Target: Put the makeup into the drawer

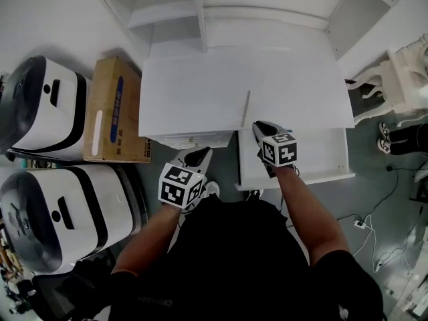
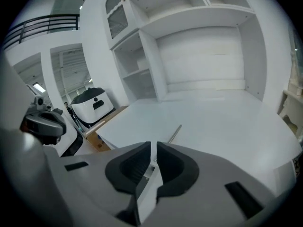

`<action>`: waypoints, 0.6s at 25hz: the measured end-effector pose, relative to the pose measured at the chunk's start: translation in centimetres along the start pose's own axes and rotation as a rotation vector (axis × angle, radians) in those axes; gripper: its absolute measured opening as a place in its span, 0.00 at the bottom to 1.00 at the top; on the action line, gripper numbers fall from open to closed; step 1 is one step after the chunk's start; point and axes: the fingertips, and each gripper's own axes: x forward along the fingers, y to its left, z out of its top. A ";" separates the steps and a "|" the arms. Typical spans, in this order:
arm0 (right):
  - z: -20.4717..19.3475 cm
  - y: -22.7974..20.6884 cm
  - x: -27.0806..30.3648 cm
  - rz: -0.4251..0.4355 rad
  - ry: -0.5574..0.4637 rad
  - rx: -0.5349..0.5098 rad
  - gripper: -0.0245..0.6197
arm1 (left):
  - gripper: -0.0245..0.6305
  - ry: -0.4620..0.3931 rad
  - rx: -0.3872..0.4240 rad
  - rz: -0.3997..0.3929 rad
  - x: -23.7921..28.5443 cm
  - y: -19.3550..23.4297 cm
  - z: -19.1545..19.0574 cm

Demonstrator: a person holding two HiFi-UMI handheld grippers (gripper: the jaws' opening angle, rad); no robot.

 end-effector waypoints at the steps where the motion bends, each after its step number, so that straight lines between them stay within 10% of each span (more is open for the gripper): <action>1: -0.1 -0.2 1.3 -0.005 0.020 -0.003 0.09 | 0.05 0.001 -0.008 0.010 -0.3 0.3 -0.3; 15: -2.0 -3.7 10.8 -0.143 0.210 0.075 0.22 | 0.05 -0.014 -0.105 0.122 -4.0 4.4 -2.4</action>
